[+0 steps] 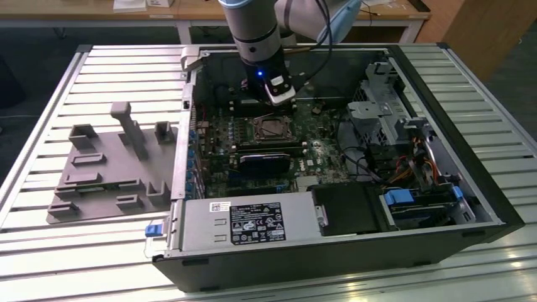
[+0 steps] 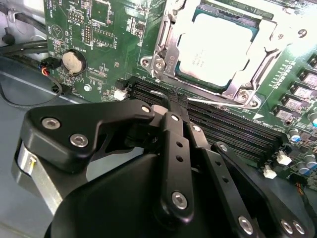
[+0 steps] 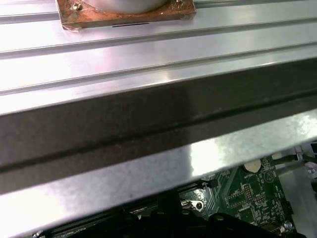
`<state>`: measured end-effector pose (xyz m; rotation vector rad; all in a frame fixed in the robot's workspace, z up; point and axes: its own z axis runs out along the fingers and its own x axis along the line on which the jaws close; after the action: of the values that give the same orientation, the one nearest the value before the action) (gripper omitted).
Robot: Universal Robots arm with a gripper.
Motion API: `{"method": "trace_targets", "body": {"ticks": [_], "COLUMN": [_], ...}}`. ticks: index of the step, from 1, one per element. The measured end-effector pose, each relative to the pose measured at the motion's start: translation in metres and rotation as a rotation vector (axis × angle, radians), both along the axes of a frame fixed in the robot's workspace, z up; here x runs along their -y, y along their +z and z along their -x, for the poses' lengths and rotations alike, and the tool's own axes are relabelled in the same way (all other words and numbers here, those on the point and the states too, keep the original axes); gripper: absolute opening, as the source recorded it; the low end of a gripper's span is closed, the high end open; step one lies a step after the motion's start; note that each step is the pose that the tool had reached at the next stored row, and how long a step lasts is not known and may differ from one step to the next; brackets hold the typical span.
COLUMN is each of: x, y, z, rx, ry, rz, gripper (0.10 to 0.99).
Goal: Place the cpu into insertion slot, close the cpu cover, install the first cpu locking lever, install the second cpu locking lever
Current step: 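Install the first cpu locking lever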
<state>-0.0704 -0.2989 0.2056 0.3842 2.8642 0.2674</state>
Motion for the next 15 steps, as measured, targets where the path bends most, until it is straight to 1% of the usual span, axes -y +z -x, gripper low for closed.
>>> {"method": "trace_targets", "body": {"ticks": [2,4,11,15], "x": [-0.0001,0.0,0.0,0.0], "y": [-0.0006,-0.0011,-0.0028,-0.0028], "z": [0.0,0.0001,0.0,0.0], "rx": [0.0001,0.0001,0.0013,0.0013], "ry": [-0.002,-0.011,-0.064,-0.067], "rz": [0.0,0.003,0.013,0.014], "gripper": [0.102,0.102,0.102,0.102]}}
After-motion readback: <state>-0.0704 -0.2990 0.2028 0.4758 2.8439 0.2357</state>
